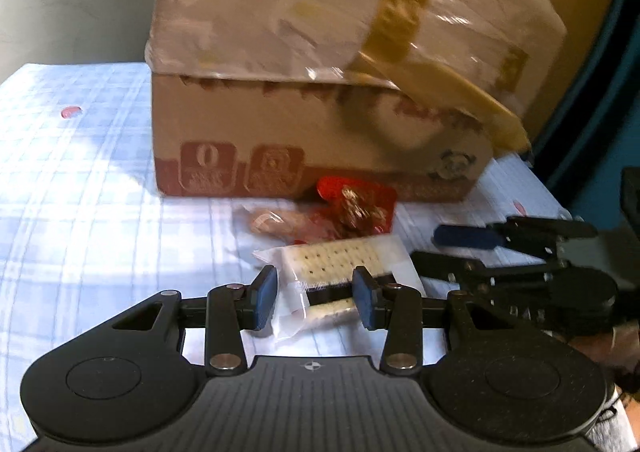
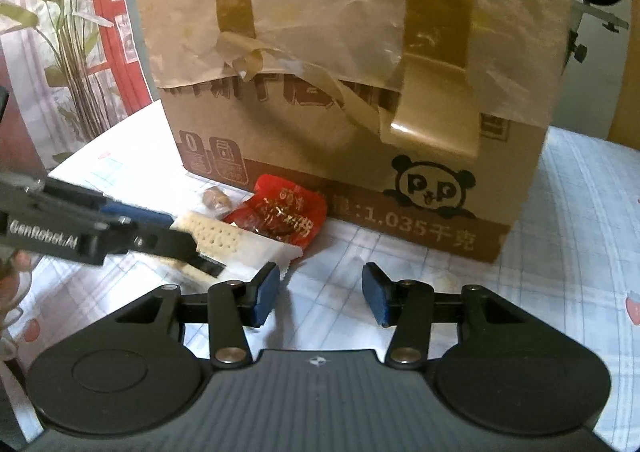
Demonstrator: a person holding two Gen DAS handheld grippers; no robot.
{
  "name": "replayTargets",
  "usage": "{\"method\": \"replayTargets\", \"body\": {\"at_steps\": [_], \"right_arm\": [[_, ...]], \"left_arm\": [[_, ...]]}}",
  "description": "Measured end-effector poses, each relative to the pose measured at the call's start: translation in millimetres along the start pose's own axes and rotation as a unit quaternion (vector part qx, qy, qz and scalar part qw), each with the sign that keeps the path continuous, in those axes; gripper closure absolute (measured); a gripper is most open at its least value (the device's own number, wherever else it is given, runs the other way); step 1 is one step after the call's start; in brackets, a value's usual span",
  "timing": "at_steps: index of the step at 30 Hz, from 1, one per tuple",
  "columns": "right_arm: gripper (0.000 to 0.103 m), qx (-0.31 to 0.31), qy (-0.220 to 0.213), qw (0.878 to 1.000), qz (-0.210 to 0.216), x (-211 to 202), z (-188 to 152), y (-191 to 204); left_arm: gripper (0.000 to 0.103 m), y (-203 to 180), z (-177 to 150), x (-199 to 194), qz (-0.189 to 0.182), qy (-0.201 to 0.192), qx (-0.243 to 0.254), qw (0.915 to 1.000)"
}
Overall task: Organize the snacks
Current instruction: 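Move the left tool to the small clear brown packet while the right tool approaches the red packet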
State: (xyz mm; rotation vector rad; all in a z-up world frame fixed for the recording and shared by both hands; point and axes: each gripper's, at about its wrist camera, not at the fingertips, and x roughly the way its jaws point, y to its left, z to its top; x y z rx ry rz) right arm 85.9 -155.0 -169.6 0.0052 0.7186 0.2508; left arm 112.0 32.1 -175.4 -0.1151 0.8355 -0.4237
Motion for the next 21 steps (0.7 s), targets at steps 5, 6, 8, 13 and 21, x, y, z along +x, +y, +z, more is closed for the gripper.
{"method": "replayTargets", "body": {"at_steps": [5,6,8,13,21], "right_arm": [[0.053,0.009,0.011,1.0,0.015,-14.8,-9.9,-1.2],[0.054,0.01,0.013,1.0,0.017,-18.4,-12.1,-1.6],[0.055,0.012,0.018,1.0,0.021,-23.8,-14.5,-0.9],[0.055,-0.001,0.023,0.999,0.03,-29.6,-15.3,0.0],[0.055,0.006,-0.015,0.999,0.029,-19.3,15.4,-11.9]], "left_arm": [[0.059,-16.3,-12.9,-1.7,-0.01,0.011,0.004,0.9999],[0.059,-17.6,-15.0,-3.5,-0.013,0.014,0.004,0.9998],[0.059,-19.5,-17.9,-6.7,-0.017,0.017,0.004,0.9997],[0.059,-20.4,-24.2,-12.3,-0.023,0.022,0.0,0.9995],[0.058,-5.1,3.0,-30.3,0.007,-0.038,-0.019,0.9991]]}}
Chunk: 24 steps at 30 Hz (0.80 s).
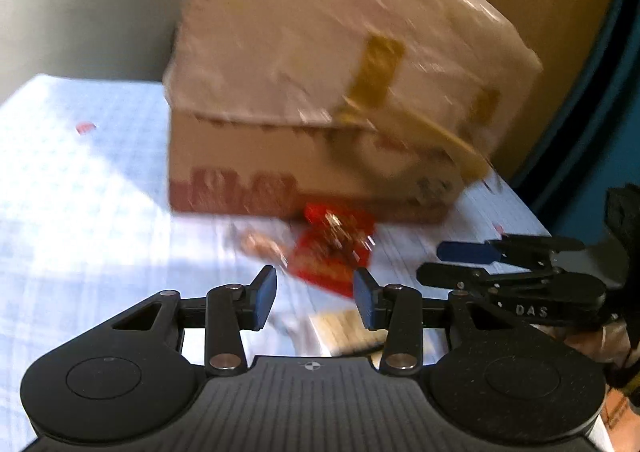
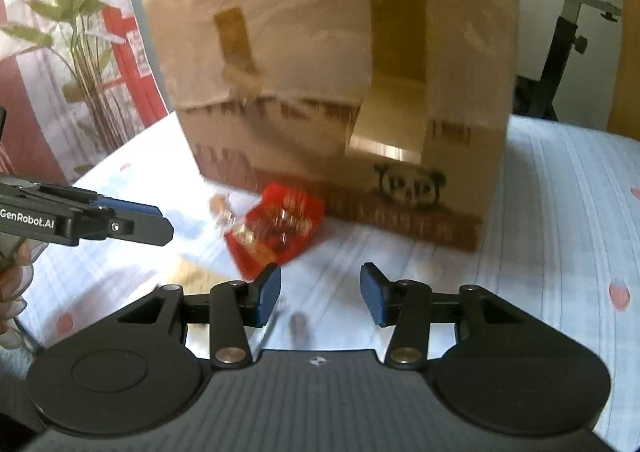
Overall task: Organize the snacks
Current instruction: 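Move the left tool to the small clear brown packet while the right tool approaches the red packet, then grasp the red packet with the right tool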
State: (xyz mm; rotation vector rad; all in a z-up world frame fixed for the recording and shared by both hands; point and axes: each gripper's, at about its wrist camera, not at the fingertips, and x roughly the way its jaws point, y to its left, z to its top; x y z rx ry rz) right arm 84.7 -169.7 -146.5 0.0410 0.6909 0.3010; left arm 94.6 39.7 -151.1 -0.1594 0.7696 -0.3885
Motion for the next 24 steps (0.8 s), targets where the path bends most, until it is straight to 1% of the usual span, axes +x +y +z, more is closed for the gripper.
{"method": "replayTargets", "body": {"at_steps": [2,5,8,10,13,15,17,20,24], "right_arm": [[0.055,0.002,-0.005,1.0,0.001,10.3,7.5,-0.3],[0.055,0.019,0.002,1.0,0.007,27.9,14.6,0.9],[0.055,0.003,0.009,1.0,0.001,37.0,15.2,7.2],[0.055,0.003,0.011,1.0,-0.001,39.9,15.1,7.8],[0.055,0.011,0.01,1.0,-0.006,42.8,15.7,6.4],[0.052,0.017,0.01,1.0,-0.006,45.6,15.8,6.3],[0.051,0.018,0.015,1.0,-0.013,51.6,15.5,7.9],[0.051,0.017,0.021,0.999,-0.02,60.7,14.4,14.4],[0.051,0.006,0.019,0.999,-0.029,67.3,14.4,24.1]], "left_arm": [[0.059,4.9,7.4,7.0,0.01,-0.007,-0.012,0.9999],[0.059,9.1,17.2,24.0,0.032,-0.003,-0.024,0.9992],[0.059,11.0,21.7,40.0,0.054,0.008,-0.039,0.9977],[0.058,10.8,22.5,48.1,0.06,0.017,-0.045,0.997],[0.057,3.8,21.3,58.4,0.075,0.033,-0.037,0.996],[0.055,2.0,19.9,59.7,0.078,0.03,-0.036,0.9959],[0.057,1.8,18.5,60.7,0.076,0.032,-0.038,0.9959],[0.06,-2.6,14.1,65.4,0.074,0.027,-0.024,0.9966],[0.062,1.5,7.9,60.5,0.066,0.021,-0.014,0.9975]]}}
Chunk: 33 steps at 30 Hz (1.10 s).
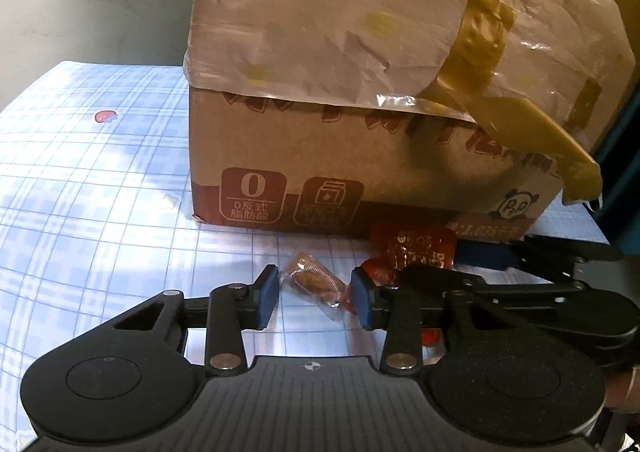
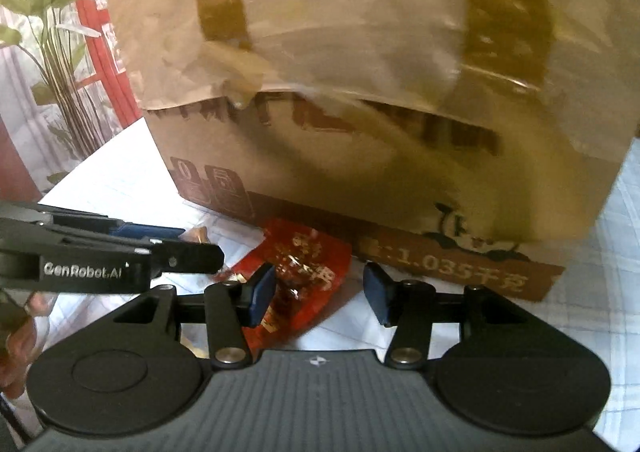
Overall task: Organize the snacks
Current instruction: 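Grasp the red packet with the right tool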
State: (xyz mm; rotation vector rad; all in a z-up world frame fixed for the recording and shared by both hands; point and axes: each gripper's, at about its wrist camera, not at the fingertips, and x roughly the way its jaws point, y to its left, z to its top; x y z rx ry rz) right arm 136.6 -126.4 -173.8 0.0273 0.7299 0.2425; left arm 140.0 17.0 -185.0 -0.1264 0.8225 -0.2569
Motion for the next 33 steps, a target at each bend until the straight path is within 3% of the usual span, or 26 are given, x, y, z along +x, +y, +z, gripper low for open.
{"method": "replayTargets", "body": {"at_steps": [6,8,13,14,16,18,28,33], "right_arm": [[0.049,-0.036,0.0,0.999,-0.02,7.3,-0.6,12.4],[0.053,-0.049,-0.003,0.999,-0.023,7.0,-3.4,13.5],[0.074,-0.04,-0.011,0.999,-0.01,-6.5,-7.8,9.4],[0.093,-0.037,-0.019,0.999,-0.006,-11.5,-8.9,8.7],[0.095,-0.021,-0.031,0.999,0.005,-22.0,-11.1,5.7],[0.101,-0.008,-0.043,0.999,0.012,-31.0,-14.1,3.8],[0.101,0.013,-0.072,0.997,0.016,-58.6,-23.2,-0.8],[0.101,0.031,-0.071,0.997,-0.004,-58.9,-31.3,-13.1]], "left_arm": [[0.065,1.6,-5.1,-4.4,-0.008,-0.004,-0.007,0.9999],[0.065,3.5,-6.6,-8.2,-0.013,-0.004,-0.008,0.9999],[0.071,2.1,-15.2,-16.0,-0.013,-0.011,-0.003,0.9998],[0.072,0.9,-16.4,-18.9,-0.013,-0.013,-0.001,0.9998],[0.075,-0.8,-18.0,-24.5,-0.011,-0.017,0.005,0.9998],[0.099,-3.8,-19.6,-28.5,-0.01,-0.017,0.011,0.9997],[0.098,-10.5,-27.6,-41.9,0.003,-0.021,0.015,0.9997],[0.09,4.9,-15.0,-36.8,0.01,-0.029,-0.007,0.9995]]}}
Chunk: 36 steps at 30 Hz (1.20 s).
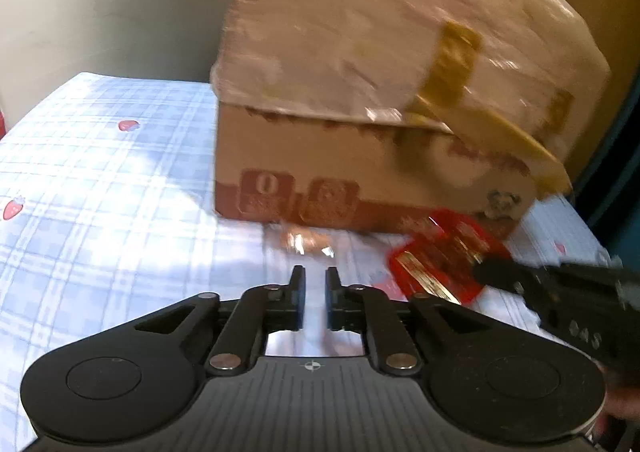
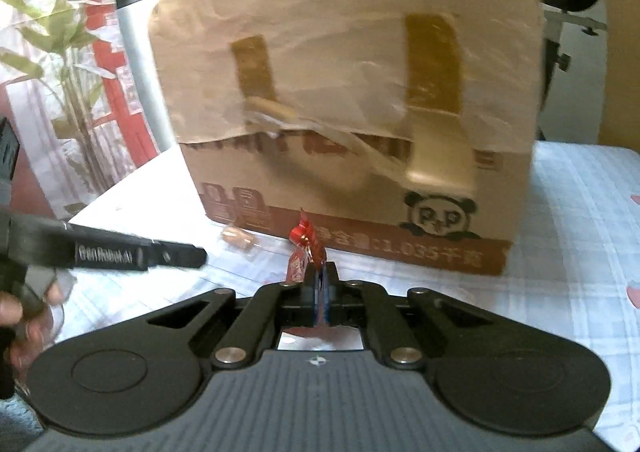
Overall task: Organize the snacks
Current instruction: 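Grasp the red packet with the right tool, then grasp the small clear brown packet with the left tool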
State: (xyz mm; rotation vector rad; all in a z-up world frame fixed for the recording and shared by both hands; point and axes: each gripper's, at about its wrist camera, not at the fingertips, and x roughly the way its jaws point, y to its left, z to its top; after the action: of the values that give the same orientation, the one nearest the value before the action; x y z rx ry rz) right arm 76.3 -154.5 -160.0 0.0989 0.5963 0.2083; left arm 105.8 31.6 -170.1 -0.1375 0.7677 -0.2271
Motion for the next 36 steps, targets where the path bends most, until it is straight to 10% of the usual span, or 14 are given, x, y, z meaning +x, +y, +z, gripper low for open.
{"method": "replayTargets", "body": {"at_steps": [7,36], "right_arm": [[0.101,0.032,0.001,0.999,-0.02,3.7,-9.7,-23.2],[0.098,0.049,0.01,0.999,0.008,7.8,-16.7,-33.2]], "left_arm": [[0.067,6.8,25.6,16.6,-0.011,-0.013,0.009,0.9998],[0.061,16.3,40.8,17.5,-0.091,0.02,0.099,0.9907]]}}
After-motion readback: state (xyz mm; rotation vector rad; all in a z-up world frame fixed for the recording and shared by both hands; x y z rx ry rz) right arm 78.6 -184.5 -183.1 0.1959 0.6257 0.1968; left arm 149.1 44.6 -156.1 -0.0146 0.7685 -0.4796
